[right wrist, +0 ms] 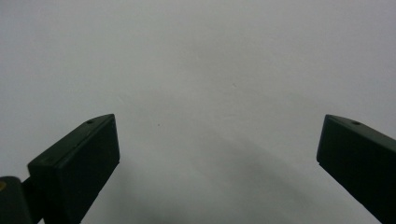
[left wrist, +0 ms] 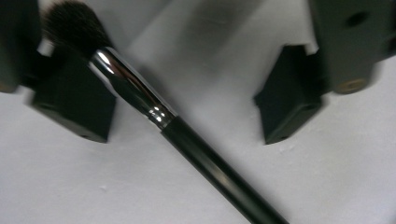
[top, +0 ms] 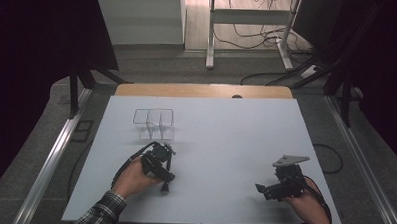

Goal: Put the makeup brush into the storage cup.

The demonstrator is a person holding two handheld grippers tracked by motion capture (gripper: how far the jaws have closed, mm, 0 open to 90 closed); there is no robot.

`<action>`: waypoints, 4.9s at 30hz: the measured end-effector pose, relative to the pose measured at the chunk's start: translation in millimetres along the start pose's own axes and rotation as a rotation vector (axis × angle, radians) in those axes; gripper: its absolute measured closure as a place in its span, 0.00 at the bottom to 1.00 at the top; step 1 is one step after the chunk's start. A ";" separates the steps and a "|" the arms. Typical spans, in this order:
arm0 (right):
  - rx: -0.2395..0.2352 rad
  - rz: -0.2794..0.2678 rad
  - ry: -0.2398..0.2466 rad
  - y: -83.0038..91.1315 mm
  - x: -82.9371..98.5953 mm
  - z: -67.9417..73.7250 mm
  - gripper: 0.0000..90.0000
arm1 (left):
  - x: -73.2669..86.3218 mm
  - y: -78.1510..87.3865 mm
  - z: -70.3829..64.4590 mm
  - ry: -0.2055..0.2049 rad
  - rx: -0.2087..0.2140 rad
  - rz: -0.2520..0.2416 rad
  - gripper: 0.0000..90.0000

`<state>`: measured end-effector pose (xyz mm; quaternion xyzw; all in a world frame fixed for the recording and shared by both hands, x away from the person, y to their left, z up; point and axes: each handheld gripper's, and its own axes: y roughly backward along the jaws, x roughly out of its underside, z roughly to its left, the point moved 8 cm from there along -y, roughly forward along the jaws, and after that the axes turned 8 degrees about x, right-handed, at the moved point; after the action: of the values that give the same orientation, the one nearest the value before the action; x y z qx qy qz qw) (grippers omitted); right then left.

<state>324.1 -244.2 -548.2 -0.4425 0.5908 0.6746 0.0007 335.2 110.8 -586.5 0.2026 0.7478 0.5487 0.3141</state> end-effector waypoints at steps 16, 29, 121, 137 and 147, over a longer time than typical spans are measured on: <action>-0.003 0.001 0.000 0.3 0.1 0.4 0.00 | 4.3 6.4 -0.3 -0.016 0.068 -0.047 0.87; -0.004 -0.005 0.003 1.1 -0.6 0.2 0.00 | 0.2 26.7 -19.4 -0.109 0.111 -0.148 0.86; -0.179 -0.032 0.305 -10.1 -52.1 103.8 0.00 | -17.1 22.4 -103.6 -0.433 0.259 -0.105 0.86; -0.211 -0.029 0.423 -14.6 -64.4 127.8 0.16 | -18.5 21.4 -110.5 -0.464 0.255 -0.089 0.86; -0.244 -0.032 0.513 -16.5 -67.0 138.7 0.38 | -19.5 22.6 -114.2 -0.484 0.261 -0.082 0.86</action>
<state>290.8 -93.7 -533.7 -0.6049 0.4790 0.6067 -0.1913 269.3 26.1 -537.4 0.3361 0.7228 0.3702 0.4770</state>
